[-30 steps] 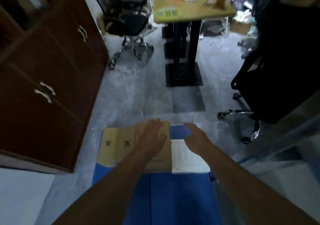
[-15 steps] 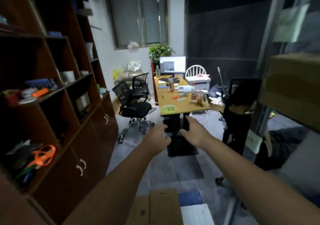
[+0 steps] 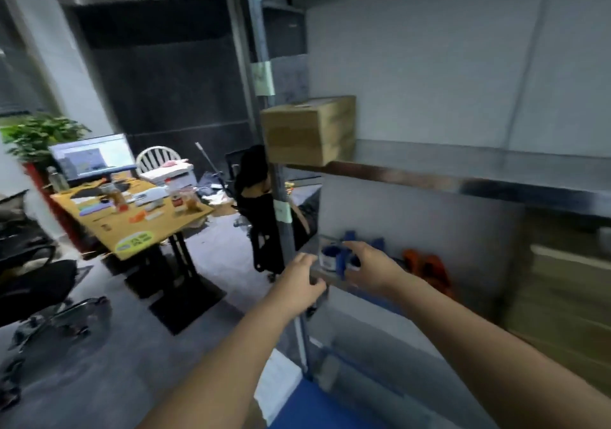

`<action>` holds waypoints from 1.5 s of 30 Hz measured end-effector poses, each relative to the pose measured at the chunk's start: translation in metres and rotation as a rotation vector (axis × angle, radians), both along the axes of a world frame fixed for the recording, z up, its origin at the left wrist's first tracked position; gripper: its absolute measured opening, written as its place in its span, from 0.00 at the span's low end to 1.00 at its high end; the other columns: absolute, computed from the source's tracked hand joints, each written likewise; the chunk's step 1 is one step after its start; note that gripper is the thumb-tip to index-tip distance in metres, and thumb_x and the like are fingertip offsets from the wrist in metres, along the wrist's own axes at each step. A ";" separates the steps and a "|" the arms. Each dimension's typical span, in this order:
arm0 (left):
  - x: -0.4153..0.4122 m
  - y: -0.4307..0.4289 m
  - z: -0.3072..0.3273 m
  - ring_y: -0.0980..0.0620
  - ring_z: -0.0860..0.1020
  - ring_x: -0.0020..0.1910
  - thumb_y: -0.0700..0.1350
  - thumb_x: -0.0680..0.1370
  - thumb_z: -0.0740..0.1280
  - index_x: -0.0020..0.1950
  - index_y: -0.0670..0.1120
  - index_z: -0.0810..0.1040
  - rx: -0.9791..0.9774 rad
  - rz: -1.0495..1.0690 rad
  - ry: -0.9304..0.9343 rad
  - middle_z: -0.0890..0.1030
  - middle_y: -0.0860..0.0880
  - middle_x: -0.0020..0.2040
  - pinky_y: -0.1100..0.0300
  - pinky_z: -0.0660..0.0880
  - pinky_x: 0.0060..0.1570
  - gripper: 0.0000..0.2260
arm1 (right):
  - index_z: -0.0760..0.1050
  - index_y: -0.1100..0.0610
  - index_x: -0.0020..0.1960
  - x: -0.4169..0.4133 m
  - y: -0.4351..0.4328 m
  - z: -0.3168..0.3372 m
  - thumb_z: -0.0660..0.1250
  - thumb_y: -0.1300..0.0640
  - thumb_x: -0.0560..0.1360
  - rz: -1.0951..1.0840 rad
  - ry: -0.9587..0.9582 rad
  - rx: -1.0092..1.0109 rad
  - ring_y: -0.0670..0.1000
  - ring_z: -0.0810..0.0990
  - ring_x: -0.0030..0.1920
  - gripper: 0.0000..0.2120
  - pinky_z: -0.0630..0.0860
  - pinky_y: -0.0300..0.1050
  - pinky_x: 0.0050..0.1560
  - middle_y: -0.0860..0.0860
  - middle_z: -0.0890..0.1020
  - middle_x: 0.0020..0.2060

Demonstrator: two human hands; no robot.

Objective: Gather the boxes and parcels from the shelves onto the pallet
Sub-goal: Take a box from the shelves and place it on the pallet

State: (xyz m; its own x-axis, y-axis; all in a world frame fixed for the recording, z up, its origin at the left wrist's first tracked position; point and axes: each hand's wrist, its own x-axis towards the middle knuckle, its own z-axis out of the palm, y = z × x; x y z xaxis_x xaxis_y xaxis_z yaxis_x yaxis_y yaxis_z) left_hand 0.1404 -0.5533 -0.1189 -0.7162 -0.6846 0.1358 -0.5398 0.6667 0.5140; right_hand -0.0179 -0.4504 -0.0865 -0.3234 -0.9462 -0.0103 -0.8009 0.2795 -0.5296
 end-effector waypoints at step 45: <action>-0.479 1.246 -0.148 0.56 0.70 0.63 0.53 0.75 0.66 0.72 0.52 0.66 0.229 -1.691 -0.321 0.68 0.53 0.71 0.61 0.67 0.53 0.26 | 0.69 0.55 0.70 -0.133 1.269 -0.141 0.68 0.51 0.74 -2.144 -0.258 -0.189 0.52 0.74 0.64 0.25 0.67 0.39 0.55 0.52 0.74 0.66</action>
State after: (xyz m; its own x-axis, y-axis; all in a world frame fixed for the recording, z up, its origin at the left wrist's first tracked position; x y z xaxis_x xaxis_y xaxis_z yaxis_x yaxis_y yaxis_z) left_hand -0.3389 0.6932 -0.2669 -0.5798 0.8046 -0.1283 0.5286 0.4913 0.6922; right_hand -0.1513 0.8184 -0.2274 -0.6117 0.7676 -0.1913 0.6547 0.3555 -0.6671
